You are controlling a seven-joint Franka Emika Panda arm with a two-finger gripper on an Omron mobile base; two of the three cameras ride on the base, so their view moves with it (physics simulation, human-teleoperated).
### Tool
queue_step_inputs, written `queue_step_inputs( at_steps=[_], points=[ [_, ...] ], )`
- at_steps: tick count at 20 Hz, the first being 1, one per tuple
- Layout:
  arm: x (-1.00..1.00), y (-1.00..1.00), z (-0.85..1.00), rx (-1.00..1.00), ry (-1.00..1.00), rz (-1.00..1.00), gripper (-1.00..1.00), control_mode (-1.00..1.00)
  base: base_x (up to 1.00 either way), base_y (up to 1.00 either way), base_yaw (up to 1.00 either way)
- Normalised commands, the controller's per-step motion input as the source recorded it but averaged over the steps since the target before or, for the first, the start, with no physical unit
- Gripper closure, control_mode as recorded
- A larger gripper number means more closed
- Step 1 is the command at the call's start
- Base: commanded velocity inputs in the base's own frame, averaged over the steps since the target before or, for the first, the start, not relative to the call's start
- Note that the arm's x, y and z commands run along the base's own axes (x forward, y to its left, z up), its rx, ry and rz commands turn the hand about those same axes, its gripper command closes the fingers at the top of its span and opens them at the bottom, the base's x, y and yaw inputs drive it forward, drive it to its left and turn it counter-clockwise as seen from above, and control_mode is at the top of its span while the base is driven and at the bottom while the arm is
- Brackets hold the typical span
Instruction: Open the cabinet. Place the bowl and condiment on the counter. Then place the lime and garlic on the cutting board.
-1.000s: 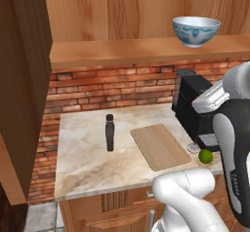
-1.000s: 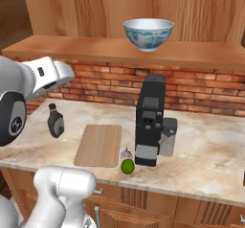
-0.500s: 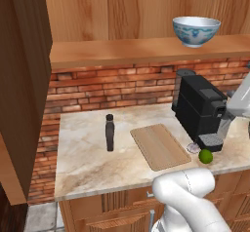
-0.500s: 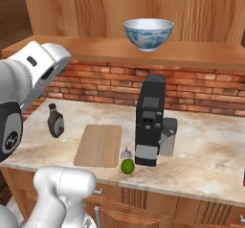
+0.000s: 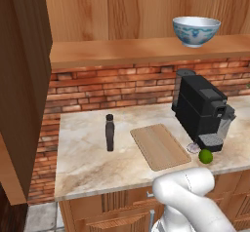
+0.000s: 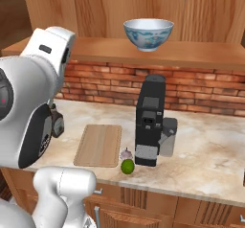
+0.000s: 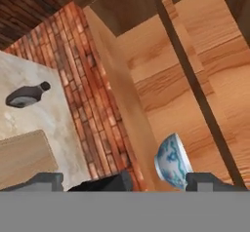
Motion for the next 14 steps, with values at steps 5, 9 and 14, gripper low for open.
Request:
queue_step_inputs(
  at_steps=[5, 9, 14],
  points=[
    [0.12, -0.10, 0.08, -0.28, -0.01, 0.12, -1.00, -1.00, 0.00, 0.00, 0.00],
    [0.39, 0.00, 0.00, -0.24, 0.00, 0.04, -1.00, -1.00, 0.00, 0.00, 0.00],
    [0.25, -0.05, 0.00, -0.21, -0.03, 0.00, -1.00, -1.00, 0.00, 0.00, 0.00]
  ],
)
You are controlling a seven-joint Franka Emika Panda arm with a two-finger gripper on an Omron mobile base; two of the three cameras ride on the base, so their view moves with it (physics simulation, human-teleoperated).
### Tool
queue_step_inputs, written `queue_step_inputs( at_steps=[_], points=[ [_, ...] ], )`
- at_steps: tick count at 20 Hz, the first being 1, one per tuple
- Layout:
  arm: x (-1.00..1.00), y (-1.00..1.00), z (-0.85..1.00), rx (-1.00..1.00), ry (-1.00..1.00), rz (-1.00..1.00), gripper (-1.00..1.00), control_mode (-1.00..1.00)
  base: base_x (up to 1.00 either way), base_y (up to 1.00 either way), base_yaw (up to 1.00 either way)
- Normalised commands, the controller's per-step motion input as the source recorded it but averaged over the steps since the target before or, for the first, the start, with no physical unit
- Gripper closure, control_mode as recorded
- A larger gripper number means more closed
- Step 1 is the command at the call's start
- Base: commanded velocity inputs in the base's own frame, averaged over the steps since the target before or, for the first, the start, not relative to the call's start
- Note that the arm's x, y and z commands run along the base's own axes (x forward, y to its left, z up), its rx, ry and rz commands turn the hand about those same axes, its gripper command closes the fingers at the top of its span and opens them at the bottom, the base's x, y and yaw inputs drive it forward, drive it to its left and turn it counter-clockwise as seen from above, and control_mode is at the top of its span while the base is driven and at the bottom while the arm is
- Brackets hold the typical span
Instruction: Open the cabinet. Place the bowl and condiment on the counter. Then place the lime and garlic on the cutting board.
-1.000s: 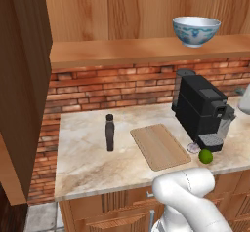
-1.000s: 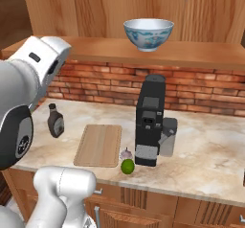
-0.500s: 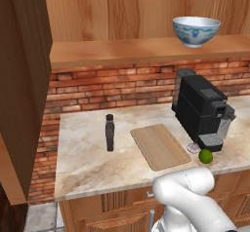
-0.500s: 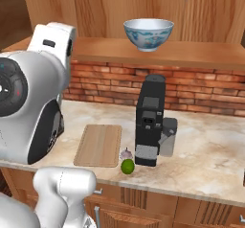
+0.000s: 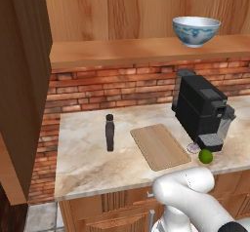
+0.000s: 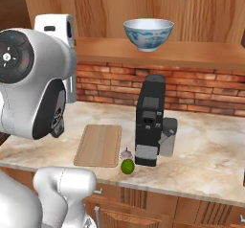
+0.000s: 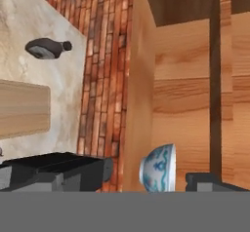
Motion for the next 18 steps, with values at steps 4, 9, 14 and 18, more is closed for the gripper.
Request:
queue_step_inputs(
  at_steps=[4, 9, 14, 18],
  points=[
    [0.20, -0.15, -0.03, -0.07, -0.04, 0.00, -1.00, -1.00, 0.00, 0.00, 0.00],
    [0.35, -0.13, 0.00, -0.04, 0.00, 0.00, -1.00, -1.00, 0.00, 0.00, 0.00],
    [0.29, -0.21, 0.00, 0.00, 0.00, 0.00, -1.00, -1.00, 0.00, 0.00, 0.00],
    [0.21, -0.13, 0.00, 0.00, 0.00, 0.00, -1.00, -1.00, 0.00, 0.00, 0.00]
  ],
)
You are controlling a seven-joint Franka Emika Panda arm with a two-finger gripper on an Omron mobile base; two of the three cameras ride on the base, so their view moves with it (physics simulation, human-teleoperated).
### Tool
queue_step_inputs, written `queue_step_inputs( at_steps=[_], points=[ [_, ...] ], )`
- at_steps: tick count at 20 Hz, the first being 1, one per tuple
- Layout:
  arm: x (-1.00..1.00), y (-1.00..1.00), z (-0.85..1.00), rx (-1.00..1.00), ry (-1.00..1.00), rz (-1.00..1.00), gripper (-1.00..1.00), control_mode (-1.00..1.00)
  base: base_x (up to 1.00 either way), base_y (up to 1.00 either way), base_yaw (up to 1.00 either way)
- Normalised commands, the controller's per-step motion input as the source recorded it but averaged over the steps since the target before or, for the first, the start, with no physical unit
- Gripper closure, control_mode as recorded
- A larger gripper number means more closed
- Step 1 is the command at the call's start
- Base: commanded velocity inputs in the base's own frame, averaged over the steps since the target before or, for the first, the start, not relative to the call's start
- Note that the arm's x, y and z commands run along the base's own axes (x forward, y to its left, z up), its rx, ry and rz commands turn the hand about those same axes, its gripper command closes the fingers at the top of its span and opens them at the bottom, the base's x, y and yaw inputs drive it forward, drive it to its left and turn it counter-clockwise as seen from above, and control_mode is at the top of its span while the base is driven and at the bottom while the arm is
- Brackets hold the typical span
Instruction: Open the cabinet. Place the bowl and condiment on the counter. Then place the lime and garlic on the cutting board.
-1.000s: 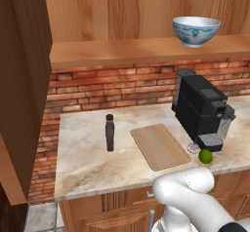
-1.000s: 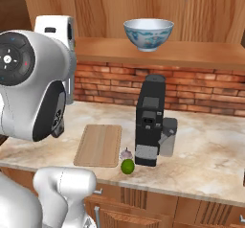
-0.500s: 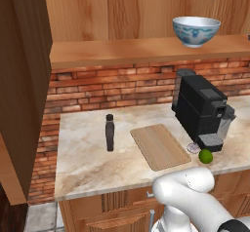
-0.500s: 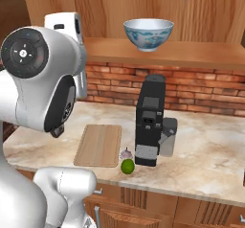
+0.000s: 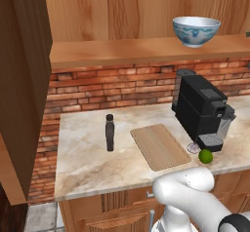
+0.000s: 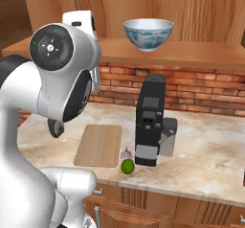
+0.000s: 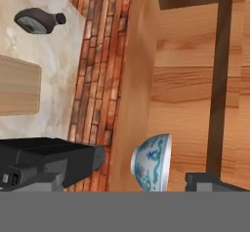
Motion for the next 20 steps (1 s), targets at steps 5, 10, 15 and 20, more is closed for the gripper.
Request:
queue_step_inputs(
  at_steps=[5, 10, 15, 20],
  points=[
    [0.37, -0.08, 0.00, 0.00, 0.00, 0.00, -1.00, -1.00, 0.00, 0.00, 0.00],
    [0.37, -0.09, 0.00, -0.02, 0.00, 0.00, -1.00, -1.00, 0.00, 0.00, 0.00],
    [0.33, -0.16, 0.00, -0.03, 0.00, 0.00, -1.00, -1.00, 0.00, 0.00, 0.00],
    [0.31, -0.14, 0.00, -0.03, 0.00, 0.00, -1.00, -1.00, 0.00, 0.00, 0.00]
  ],
)
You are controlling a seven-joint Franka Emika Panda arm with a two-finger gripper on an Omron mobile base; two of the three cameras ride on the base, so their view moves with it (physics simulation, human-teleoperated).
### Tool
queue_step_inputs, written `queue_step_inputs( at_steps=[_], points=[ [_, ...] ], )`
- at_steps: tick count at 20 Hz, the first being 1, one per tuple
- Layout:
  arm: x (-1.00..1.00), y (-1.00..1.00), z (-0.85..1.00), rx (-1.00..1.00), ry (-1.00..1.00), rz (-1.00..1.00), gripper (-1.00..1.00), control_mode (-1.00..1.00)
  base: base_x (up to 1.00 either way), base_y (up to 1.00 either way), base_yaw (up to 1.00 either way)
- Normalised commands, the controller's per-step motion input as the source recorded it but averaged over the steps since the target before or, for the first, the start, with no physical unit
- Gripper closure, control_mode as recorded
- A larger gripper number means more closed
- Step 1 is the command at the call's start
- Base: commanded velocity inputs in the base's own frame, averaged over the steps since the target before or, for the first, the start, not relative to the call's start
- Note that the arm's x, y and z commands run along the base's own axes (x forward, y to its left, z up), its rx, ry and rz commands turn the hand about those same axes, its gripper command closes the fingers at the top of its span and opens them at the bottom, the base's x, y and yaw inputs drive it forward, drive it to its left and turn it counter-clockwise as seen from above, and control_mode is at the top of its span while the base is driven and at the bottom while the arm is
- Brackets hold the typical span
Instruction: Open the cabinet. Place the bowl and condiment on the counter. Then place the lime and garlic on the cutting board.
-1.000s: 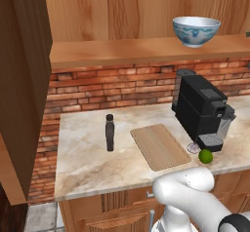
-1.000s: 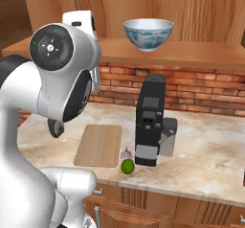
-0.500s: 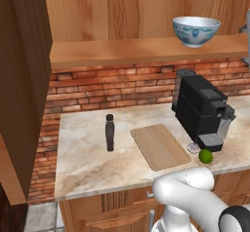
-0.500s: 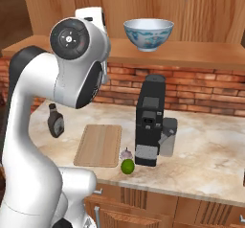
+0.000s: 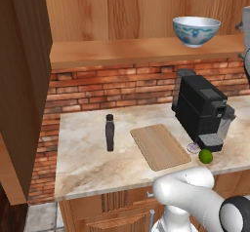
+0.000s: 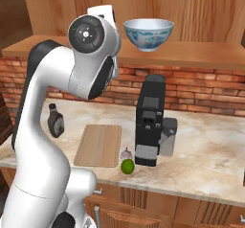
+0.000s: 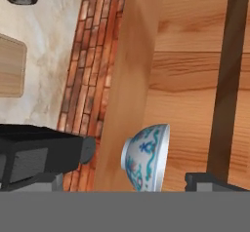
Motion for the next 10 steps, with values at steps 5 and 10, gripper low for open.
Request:
queue_step_inputs(
  at_steps=[5, 10],
  points=[
    [0.36, -0.08, 0.00, -0.02, 0.00, 0.00, -1.00, -1.00, 0.00, 0.00, 0.00],
    [0.34, -0.08, 0.00, -0.02, 0.00, 0.00, -1.00, -1.00, 0.00, 0.00, 0.00]
  ],
)
